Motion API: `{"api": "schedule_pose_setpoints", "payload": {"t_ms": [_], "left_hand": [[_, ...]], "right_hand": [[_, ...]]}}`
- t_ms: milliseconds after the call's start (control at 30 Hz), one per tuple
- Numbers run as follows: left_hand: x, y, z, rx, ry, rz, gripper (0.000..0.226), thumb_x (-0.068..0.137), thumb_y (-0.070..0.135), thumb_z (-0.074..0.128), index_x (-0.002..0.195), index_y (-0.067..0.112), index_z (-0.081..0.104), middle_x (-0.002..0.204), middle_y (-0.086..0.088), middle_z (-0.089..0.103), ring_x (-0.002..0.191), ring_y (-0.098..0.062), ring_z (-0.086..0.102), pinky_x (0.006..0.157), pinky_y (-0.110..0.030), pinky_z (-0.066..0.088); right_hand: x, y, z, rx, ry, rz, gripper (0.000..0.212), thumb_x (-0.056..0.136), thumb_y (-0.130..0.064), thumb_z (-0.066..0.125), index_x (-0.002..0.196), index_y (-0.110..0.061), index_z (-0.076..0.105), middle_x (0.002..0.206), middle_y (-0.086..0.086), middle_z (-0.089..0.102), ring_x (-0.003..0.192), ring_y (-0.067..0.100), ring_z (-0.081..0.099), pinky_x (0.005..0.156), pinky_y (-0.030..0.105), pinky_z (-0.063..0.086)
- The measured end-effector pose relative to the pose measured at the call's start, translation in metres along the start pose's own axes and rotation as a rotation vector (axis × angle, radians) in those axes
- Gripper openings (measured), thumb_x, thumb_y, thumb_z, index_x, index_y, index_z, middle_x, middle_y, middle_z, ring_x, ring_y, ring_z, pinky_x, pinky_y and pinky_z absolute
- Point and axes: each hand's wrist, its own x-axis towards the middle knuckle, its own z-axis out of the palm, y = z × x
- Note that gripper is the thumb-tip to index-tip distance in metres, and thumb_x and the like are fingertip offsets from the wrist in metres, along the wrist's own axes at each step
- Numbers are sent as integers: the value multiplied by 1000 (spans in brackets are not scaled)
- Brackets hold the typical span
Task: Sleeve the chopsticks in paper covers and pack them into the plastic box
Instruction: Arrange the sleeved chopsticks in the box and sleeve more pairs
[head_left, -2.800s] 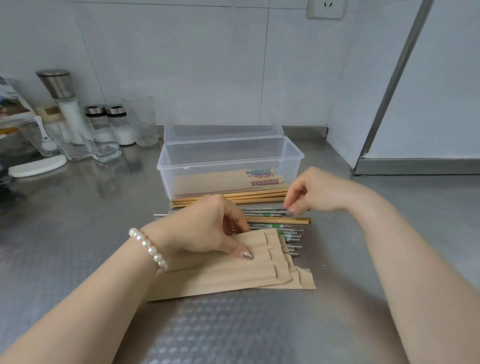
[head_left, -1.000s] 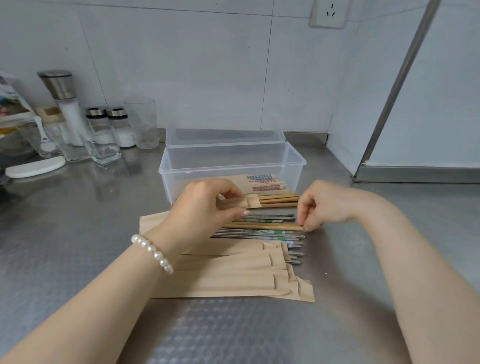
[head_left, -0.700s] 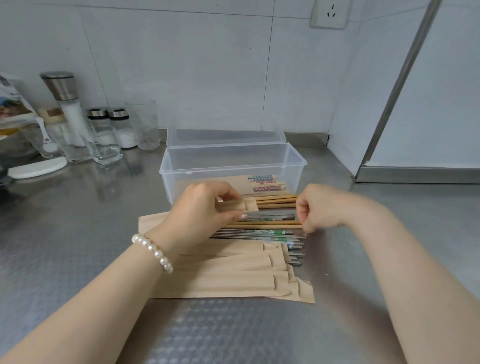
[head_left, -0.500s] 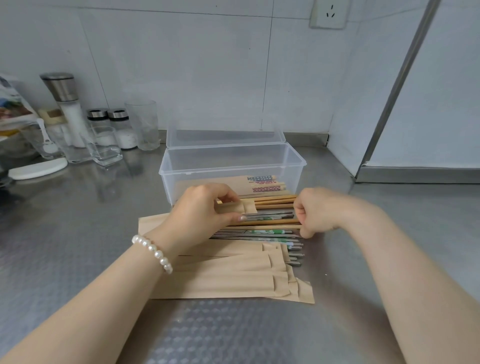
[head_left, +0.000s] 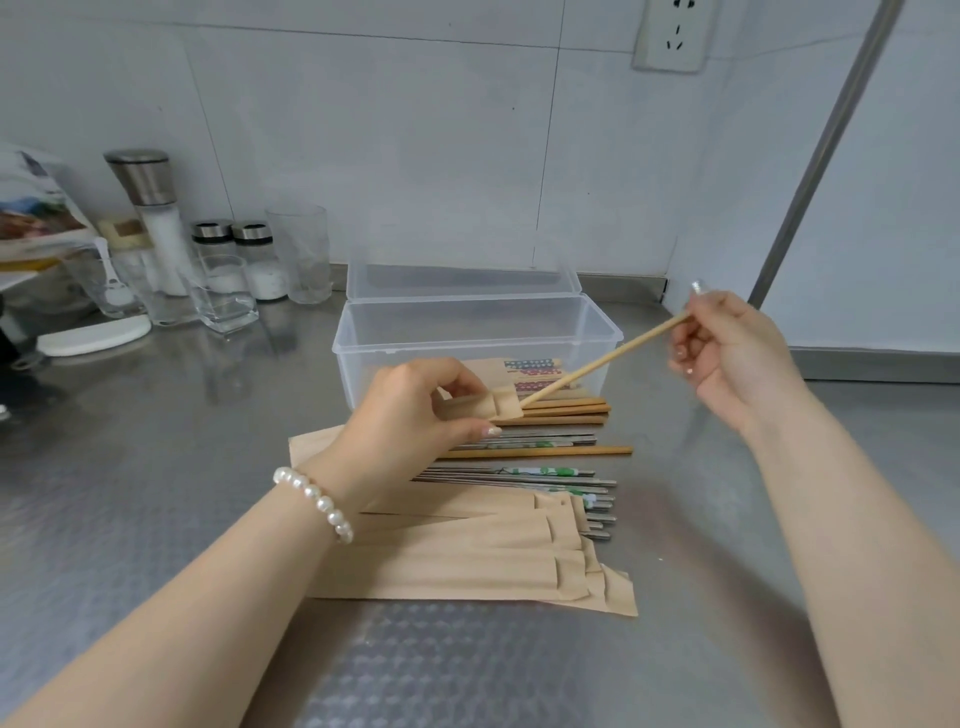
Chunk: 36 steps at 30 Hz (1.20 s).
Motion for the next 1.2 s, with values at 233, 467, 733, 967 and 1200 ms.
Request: {"api": "schedule_pose_setpoints", "payload": {"t_ms": [233, 467, 733, 967, 1200], "left_hand": [[2, -6, 2, 23, -11, 12, 28, 62, 27, 82, 83, 25, 64, 76, 14, 59, 63, -2, 50, 63, -19, 39], [2, -6, 3, 30, -17, 12, 28, 63, 29, 82, 84, 27, 63, 81, 12, 62, 64, -1, 52, 65, -19, 41], [1, -5, 4, 9, -7, 30, 29, 62, 28, 83, 81, 31, 61, 78, 15, 60, 61, -1, 51, 62, -19, 39], [2, -8, 3, 6, 12, 45, 28, 62, 29, 83, 82, 30, 63, 74, 18, 59, 57, 1, 49, 60, -18, 38], [2, -7, 5, -4, 6, 46, 29, 61, 29, 83, 84, 27, 65, 76, 16, 60, 60, -1, 50, 62, -21, 41]], "right_hand": [[14, 6, -12, 77, 315, -114, 35, 99, -32, 38, 68, -16, 34, 36, -3, 38, 32, 10, 27, 37, 14, 16], [14, 7, -16, 64, 455, -189, 33, 99, -32, 35, 70, -16, 32, 35, -5, 38, 32, 11, 30, 37, 16, 17], [12, 9, -8, -4, 303, -106, 28, 96, -26, 47, 71, -16, 40, 39, -1, 40, 33, 11, 27, 37, 14, 16], [1, 16, 5, -224, -161, 201, 29, 87, -15, 58, 64, -15, 40, 44, 0, 46, 39, 11, 32, 37, 17, 19], [-7, 21, 14, -405, -412, 269, 28, 82, -6, 59, 59, -11, 44, 46, 3, 50, 43, 13, 34, 39, 18, 22]]}}
